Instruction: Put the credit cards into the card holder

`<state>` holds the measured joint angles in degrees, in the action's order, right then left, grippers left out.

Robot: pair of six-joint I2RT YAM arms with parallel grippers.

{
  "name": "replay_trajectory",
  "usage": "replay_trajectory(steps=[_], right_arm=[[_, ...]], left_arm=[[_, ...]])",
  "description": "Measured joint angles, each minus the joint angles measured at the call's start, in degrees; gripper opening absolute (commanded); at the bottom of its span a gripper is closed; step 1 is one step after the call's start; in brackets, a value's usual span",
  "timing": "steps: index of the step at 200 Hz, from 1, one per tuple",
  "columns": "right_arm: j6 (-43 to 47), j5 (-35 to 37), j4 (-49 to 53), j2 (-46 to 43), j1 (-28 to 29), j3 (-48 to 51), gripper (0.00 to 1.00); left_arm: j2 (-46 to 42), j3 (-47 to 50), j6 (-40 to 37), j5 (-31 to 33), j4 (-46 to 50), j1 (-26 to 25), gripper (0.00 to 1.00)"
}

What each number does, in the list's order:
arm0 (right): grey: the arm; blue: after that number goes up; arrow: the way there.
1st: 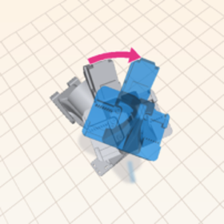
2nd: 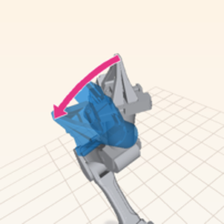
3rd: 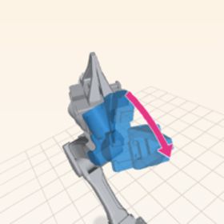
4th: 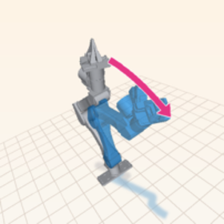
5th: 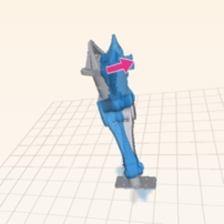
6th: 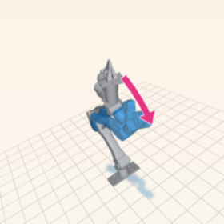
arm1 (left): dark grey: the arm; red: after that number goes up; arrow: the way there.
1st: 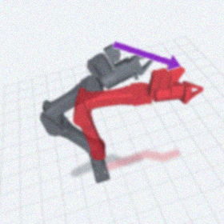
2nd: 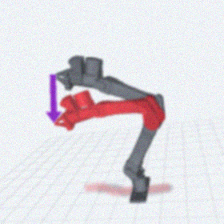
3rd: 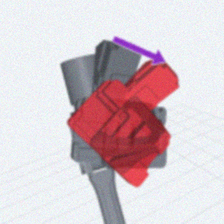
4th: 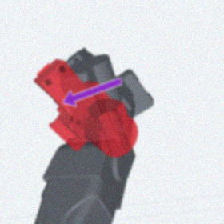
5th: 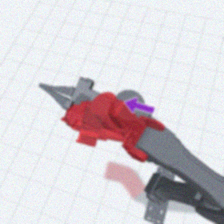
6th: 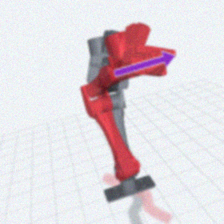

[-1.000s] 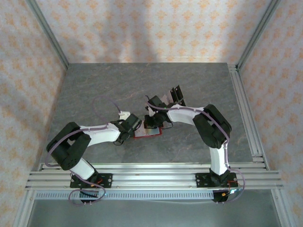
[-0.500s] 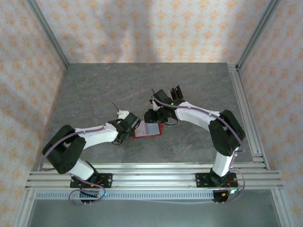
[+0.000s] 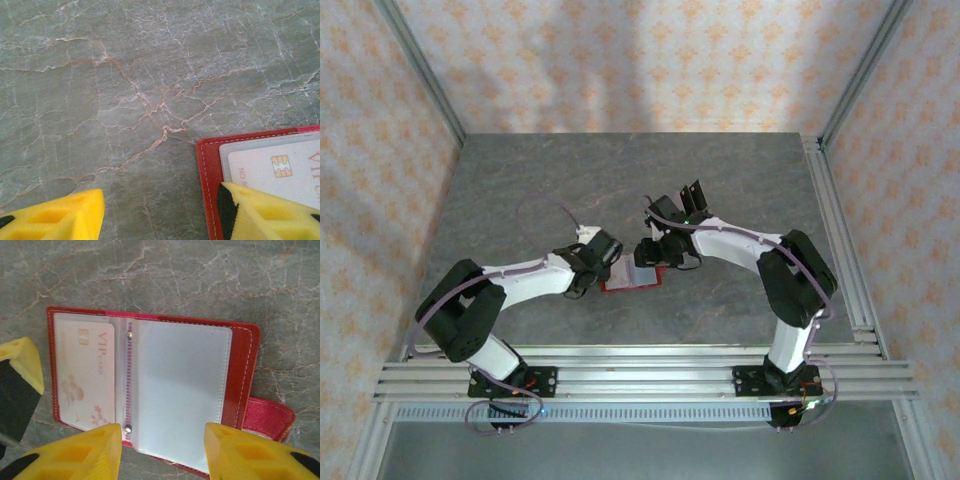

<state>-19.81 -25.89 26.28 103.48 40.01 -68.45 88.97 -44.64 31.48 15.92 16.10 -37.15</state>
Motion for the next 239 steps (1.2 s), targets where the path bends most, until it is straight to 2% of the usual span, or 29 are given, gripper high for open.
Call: replay_trajectory(steps=[94,239], right_arm=[[0.4,-0.7,-1.1,3.6,0.0,0.0,0.48],[-2.7,-10.2,-7.4,6.0,0.0,0.0,0.48]], left_arm=[[2.1,0.5,0.1,-1.3,-3.4,-0.9,0.62],[2.7,0.9,0.6,-1.6,-4.5,-1.5,0.62]])
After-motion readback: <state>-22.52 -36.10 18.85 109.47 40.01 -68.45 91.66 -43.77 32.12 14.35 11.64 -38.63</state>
